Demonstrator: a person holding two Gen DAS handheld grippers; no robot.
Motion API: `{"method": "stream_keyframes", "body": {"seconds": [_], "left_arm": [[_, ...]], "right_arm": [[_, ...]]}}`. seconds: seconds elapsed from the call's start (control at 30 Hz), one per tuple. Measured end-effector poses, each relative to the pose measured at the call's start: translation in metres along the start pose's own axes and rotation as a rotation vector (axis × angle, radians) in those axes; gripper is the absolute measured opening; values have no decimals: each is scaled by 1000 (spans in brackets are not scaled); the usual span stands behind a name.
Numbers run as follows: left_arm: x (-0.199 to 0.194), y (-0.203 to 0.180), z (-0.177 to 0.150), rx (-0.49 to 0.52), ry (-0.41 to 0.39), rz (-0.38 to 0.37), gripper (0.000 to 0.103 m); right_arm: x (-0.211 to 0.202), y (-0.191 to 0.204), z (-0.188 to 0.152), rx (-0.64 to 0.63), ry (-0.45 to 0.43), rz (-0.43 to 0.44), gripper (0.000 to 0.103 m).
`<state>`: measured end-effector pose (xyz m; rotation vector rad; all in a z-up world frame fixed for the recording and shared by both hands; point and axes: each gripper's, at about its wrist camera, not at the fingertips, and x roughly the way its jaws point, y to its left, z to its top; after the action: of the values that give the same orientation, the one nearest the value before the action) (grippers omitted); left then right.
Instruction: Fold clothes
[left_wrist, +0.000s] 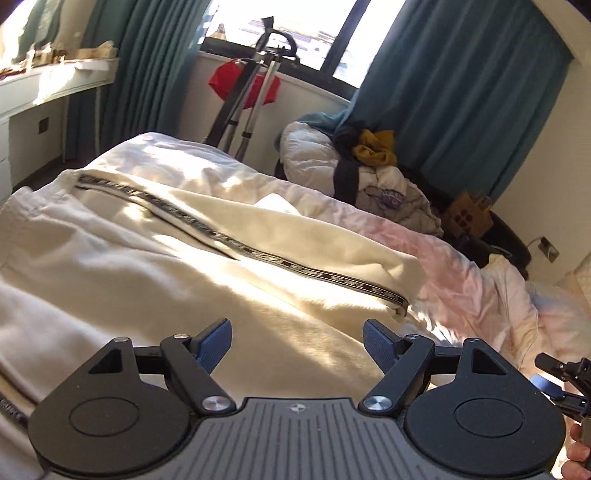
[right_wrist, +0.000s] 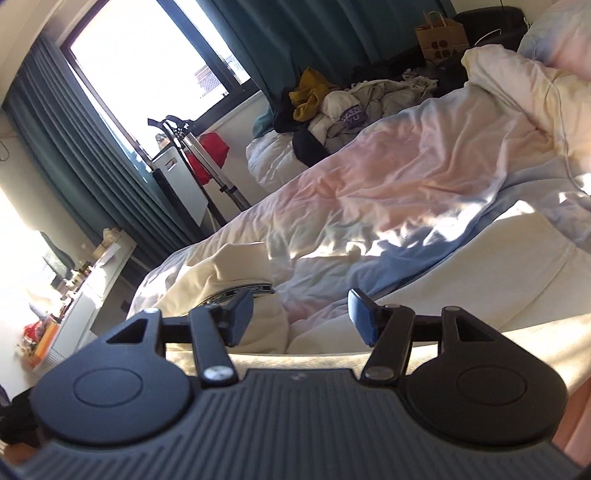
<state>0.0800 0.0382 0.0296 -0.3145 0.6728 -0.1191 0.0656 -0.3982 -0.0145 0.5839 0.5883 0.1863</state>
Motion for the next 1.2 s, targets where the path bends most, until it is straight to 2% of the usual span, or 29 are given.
{"method": "stream_keyframes", "body": {"seconds": [0.1, 0.2, 0.3, 0.4, 0.5, 0.63, 0.7, 0.77, 0.87, 0.9, 0.93, 0.97, 1.1, 1.2], "left_arm": [[41, -44, 2, 90, 20, -10, 85], [87, -86, 4, 177, 29, 14, 87], [138, -120, 9, 216, 68, 6, 87], [179, -144, 12, 246, 87, 35, 87], [213, -163, 10, 297, 83, 102, 92], [251, -173, 3, 353, 87, 211, 92], [266, -172, 0, 371, 88, 267, 81], [272, -162, 3, 322, 103, 261, 74], [269, -139, 17, 228, 119, 223, 41], [263, -130, 24, 191, 125, 200, 35], [256, -120, 31, 151, 129, 172, 25], [248, -109, 38, 109, 131, 140, 20], [204, -74, 70, 5, 63, 39, 16], [162, -36, 101, -84, -32, 24, 15]], "right_arm": [[11, -8, -12, 7, -3, -44, 61], [24, -23, -22, 29, 8, -107, 61], [38, -42, -27, 86, 33, -142, 61], [44, -53, -28, 156, 38, -104, 61], [47, -55, -29, 159, 15, -60, 61], [61, -62, -30, 141, 28, -90, 61], [68, -67, -30, 144, 36, -105, 61], [77, -73, -30, 155, 51, -105, 61], [85, -75, -32, 146, 69, -119, 61], [87, -75, -33, 146, 78, -119, 61], [87, -75, -33, 150, 85, -109, 61], [85, -74, -34, 148, 82, -104, 61], [79, -71, -37, 144, 79, -100, 61], [79, -68, -39, 132, 89, -111, 61]]}}
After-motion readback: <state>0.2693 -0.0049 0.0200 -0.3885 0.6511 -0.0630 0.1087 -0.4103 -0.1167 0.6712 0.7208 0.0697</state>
